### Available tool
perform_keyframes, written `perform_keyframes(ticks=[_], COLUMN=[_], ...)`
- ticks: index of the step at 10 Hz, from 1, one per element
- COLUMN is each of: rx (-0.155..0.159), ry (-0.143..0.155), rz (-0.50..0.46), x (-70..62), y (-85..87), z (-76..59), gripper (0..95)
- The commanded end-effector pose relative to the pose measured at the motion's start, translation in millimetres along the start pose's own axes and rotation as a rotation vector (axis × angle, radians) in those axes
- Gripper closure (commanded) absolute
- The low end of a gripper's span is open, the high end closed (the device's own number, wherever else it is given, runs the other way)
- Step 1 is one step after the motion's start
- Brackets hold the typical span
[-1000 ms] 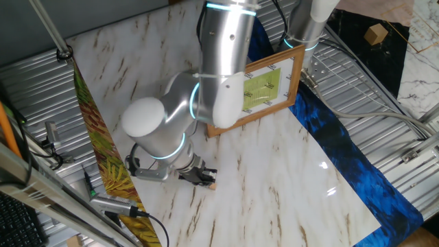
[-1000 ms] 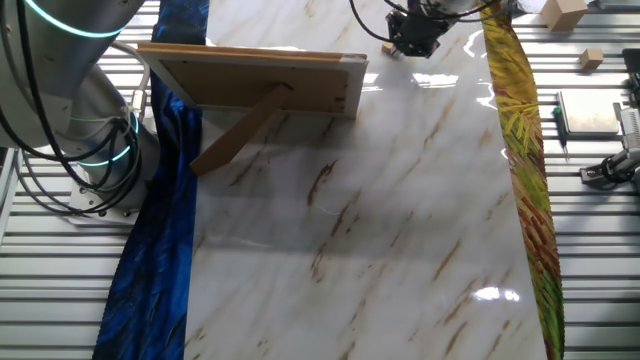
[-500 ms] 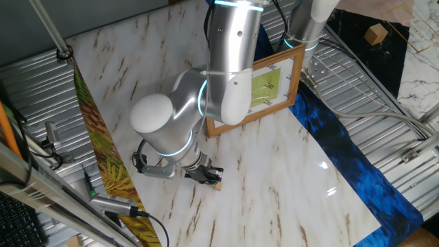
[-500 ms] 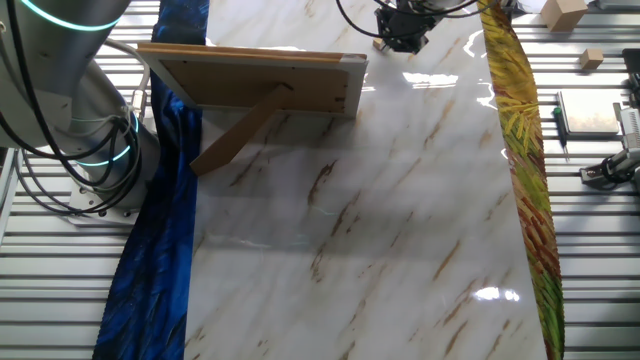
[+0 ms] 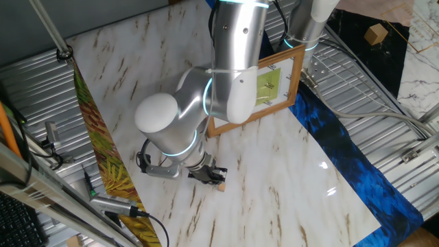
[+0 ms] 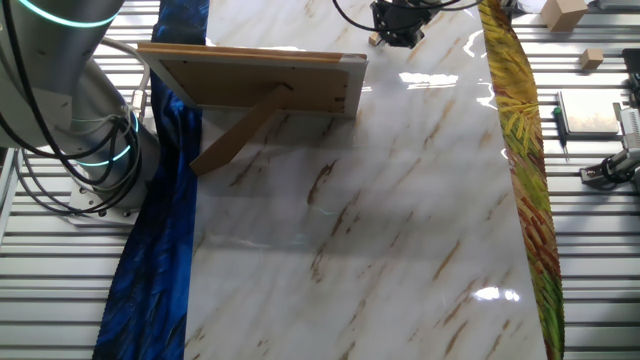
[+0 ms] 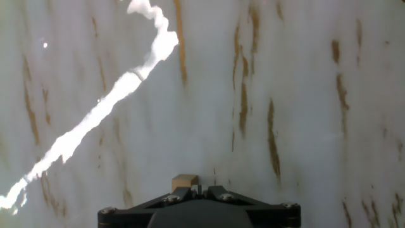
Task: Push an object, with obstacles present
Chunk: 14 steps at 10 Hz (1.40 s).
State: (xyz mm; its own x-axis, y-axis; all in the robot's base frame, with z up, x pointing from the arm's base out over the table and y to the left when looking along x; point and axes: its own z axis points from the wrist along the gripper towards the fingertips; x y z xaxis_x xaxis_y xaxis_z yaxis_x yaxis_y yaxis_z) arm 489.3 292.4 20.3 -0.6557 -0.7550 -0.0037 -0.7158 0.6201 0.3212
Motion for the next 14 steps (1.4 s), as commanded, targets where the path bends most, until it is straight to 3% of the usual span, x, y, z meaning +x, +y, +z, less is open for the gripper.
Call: perform_keyframes(ticks=[1, 8, 14], rx=[0.006, 0.002, 0.028], ry=[0.006, -0.004, -0.012], rz=[-0.003, -0.056, -0.054], x=[-0.2, -0.2, -3.5], y=[-0.4, -0.3, -2.3], z=[0.3, 0.4, -4.5], gripper=[95.0, 95.0, 95.0])
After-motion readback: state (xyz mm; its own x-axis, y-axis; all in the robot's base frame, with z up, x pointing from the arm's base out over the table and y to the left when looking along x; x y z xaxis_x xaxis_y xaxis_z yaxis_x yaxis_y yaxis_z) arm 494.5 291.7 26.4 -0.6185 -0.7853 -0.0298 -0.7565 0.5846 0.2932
